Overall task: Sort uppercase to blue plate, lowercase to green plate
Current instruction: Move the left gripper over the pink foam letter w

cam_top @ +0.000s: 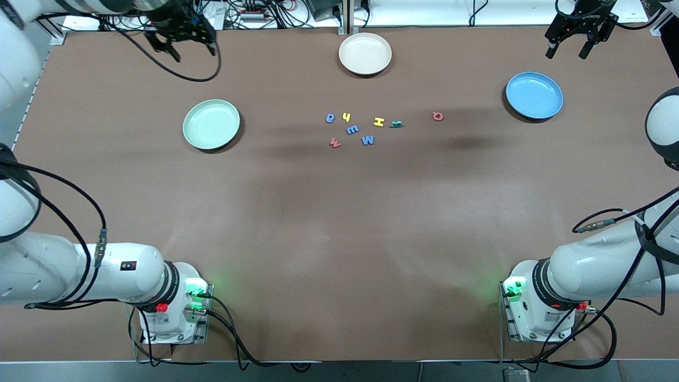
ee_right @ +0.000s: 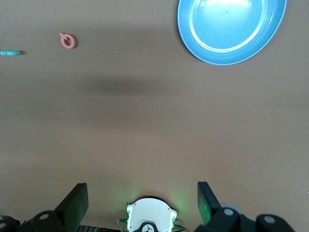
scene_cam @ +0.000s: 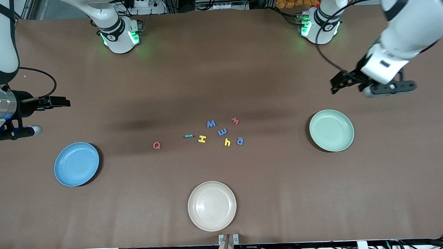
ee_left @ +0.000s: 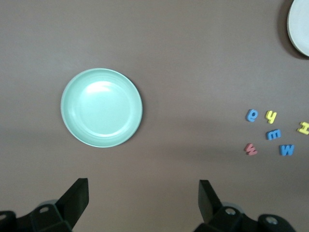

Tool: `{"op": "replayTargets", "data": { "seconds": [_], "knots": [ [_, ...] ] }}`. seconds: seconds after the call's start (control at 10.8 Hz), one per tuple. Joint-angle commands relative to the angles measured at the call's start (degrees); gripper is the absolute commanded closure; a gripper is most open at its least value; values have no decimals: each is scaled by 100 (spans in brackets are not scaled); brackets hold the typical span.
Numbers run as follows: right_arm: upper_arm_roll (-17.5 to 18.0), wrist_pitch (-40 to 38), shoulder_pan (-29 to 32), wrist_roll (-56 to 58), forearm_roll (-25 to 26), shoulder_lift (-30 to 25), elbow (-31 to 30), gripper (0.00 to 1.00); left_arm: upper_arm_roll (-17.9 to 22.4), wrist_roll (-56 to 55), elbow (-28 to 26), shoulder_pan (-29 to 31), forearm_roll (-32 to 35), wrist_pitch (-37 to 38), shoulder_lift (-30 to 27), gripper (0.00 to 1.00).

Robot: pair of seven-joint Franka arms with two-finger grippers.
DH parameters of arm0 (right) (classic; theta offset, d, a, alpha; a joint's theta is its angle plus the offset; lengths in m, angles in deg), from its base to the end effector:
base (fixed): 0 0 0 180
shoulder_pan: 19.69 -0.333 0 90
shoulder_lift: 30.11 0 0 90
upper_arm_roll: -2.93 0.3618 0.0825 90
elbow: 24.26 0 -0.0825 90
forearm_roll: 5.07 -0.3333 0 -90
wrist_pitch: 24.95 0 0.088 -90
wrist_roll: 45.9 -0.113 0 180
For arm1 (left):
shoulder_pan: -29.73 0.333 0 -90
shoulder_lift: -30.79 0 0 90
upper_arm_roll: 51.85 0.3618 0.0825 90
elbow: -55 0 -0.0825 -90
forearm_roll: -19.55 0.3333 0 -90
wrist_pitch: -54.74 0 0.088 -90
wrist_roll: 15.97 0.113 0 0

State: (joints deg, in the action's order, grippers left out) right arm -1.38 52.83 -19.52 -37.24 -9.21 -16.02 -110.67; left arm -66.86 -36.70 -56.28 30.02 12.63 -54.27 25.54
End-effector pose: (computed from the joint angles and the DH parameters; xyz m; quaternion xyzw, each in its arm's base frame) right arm 0.5477 -0.0284 0.5465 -0.9795 -0.0356 0.1922 0.0492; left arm 0.4671 -0.1380 0.5786 0.9961 0.0708 0.0096 0.0510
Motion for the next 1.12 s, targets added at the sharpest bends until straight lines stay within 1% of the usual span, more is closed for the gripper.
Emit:
{"op": "replayTargets", "data": {
  "seconds": [0.0, 0.19, 0.28, 0.47, 0.56, 0.65, 0.74, 0.93, 1.02],
  "knots": [
    [18, -95, 316, 22, -165, 287, 414, 0, -378, -929, 10, 42, -108, -322, 277, 0],
    [9, -87, 676, 30, -717, 287, 511, 0, -792, -1869, 10, 42, -99, -664, 541, 0],
    [9, -87, 895, 4, -902, 296, 511, 0, -976, -2248, 10, 42, -108, -831, 673, 0],
    [9, -95, 1475, 39, -1499, 471, 494, 0, -1197, -2811, 10, 16, -108, -1165, 954, 0],
    [35, -96, 1399, 31, -1424, 463, 503, 0, -1354, -3153, 1, 7, -99, -1376, 1112, 0],
    [35, -87, 1198, 22, -1197, 481, 503, 0, -1425, -3418, -33, -107, -47, -1613, 1253, 0],
    [35, -78, 1066, 4, -872, 489, 503, 0, -1426, -3586, -86, -186, -46, -1841, 1359, 0],
    [35, 18, 767, -22, -572, 525, 503, 0, -1426, -4007, -121, -388, 67, -2228, 1657, 0],
    [35, 54, 600, -57, -370, 560, 503, 0, -1426, -4410, -139, -554, 259, -2413, 1833, 0]
  ]
}}
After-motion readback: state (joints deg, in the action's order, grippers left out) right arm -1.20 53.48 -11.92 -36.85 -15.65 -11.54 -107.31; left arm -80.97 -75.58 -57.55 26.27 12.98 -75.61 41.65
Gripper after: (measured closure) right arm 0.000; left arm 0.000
